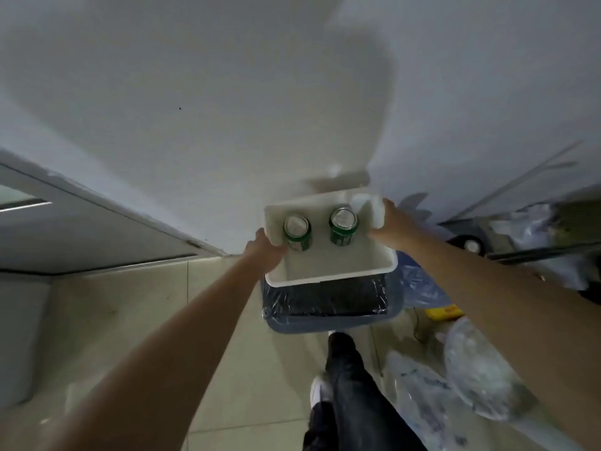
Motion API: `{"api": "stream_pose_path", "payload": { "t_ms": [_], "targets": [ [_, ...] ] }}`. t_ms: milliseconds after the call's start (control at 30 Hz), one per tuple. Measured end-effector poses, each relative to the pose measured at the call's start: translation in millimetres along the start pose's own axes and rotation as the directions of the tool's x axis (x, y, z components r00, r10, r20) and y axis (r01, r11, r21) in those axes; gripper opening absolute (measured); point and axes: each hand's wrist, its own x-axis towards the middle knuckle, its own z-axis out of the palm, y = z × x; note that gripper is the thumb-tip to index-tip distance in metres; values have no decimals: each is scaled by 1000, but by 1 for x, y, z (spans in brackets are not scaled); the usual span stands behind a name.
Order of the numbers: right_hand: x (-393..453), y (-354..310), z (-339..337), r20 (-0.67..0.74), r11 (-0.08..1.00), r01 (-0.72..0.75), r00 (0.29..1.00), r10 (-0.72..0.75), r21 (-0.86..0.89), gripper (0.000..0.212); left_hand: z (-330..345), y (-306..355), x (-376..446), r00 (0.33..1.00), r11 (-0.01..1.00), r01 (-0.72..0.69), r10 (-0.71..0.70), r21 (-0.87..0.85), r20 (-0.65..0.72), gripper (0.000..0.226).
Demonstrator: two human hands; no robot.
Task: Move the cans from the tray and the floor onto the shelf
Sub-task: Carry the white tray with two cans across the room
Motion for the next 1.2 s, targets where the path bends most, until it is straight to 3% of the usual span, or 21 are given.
{"api": "stream_pose_path", "payload": {
  "t_ms": [133, 267, 367, 500, 600, 667, 733, 800, 867, 1067, 1133, 1200],
  "targets": [
    [28, 12, 5, 2, 992, -108, 994, 108, 70, 53, 14, 5, 26, 992, 991, 125, -124, -56, 15, 69],
    [43, 15, 9, 60, 900, -251, 967, 247, 356, 37, 18, 4, 42, 976, 979, 199, -202, -36, -80, 51],
    [42, 20, 16, 127, 812, -280, 960, 250, 512, 29, 21, -4, 47, 970, 956, 235, -243, -175, -28, 49],
    [30, 22, 19, 144, 733, -331, 941, 308, 594, 31, 8, -9, 44, 974, 875, 227, -203, -428, 101, 42],
    [7, 20, 16, 127, 689, -322, 939, 319, 650, 31, -10, -8, 24, 981, 859, 182, -123, -478, 153, 25],
    [-16, 15, 8, 59, 675, -259, 951, 304, 691, 16, -22, -9, 7, 988, 841, 121, -52, -528, 145, 31],
    [-42, 8, -4, -16, 652, -199, 951, 309, 731, 21, -40, -7, -7, 995, 829, 24, 35, -558, 95, 33],
    [-78, -4, -16, -84, 626, -142, 945, 317, 767, 11, -61, -4, -21, 987, 819, -91, 149, -567, 57, 29],
    [-114, -9, -22, -142, 578, -82, 933, 332, 812, 31, -81, 2, -37, 962, 805, -202, 271, -557, 43, 27],
    [-242, -11, 1, -254, 388, 27, 797, 547, 921, 17, -120, 26, -100, 818, 769, -426, 552, -477, 160, 10],
    [-284, -5, 16, -240, 310, 54, 761, 602, 949, 12, -118, 30, -128, 737, 753, -475, 623, -455, 262, 13],
    [-328, 7, 35, -219, 223, 90, 712, 668, 971, 23, -104, 34, -157, 650, 739, -505, 666, -446, 367, 16]
  ]
}}
